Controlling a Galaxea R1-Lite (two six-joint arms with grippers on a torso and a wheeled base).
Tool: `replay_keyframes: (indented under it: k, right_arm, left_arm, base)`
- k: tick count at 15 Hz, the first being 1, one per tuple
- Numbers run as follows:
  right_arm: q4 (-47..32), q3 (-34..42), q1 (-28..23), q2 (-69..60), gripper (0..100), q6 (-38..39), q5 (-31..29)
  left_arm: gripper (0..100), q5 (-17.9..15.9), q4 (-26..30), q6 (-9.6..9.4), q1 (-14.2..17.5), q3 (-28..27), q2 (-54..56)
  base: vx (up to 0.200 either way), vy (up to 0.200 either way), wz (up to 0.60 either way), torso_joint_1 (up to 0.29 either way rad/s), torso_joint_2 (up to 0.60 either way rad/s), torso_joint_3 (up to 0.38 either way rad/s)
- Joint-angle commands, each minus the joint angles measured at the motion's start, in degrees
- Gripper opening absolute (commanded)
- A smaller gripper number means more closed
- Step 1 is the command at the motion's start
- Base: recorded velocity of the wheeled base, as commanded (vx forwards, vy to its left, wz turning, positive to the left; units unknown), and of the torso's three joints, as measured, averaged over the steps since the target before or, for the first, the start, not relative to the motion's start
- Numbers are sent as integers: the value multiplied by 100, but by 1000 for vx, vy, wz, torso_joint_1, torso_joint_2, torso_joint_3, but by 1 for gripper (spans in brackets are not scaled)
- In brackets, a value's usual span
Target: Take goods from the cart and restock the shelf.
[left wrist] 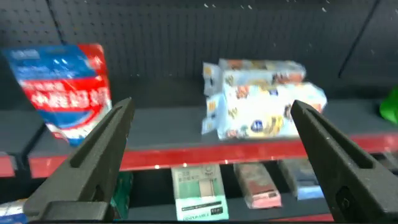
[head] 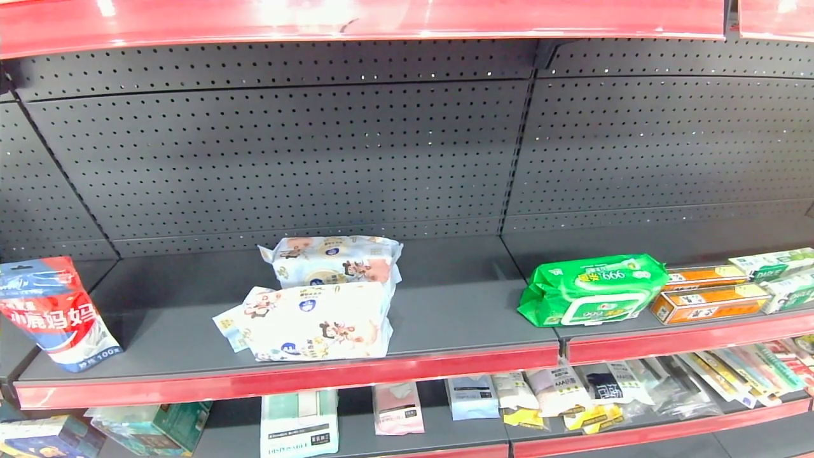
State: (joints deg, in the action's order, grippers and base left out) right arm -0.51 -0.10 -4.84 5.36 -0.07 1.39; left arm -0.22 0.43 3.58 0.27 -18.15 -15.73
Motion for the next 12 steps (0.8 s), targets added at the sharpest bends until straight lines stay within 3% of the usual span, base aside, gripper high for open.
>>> replay_keyframes:
  k: [1, 6, 9, 12]
  right_arm:
    - [-2, 1, 1, 35, 100, -1, 2]
    - [7, 1, 1, 26, 100, -1, 2]
    - [-2, 1, 1, 26, 100, -1, 2]
    - [7, 1, 1, 26, 100, -1, 2]
  left_arm:
    - [100, 1112, 36, -42, 413, -1736, -3841]
    - [100, 1085, 10, 37, 483, -1410, -4905]
    - [100, 1077, -69, -77, 457, -1235, -5415]
    - [100, 1085, -500, -24, 492, -1191, -5828]
  base:
    - [0, 0, 0, 0, 0, 0]
    - [0, 0, 0, 0, 0, 0]
    - [0, 0, 0, 0, 0, 0]
    - [0, 0, 0, 0, 0, 0]
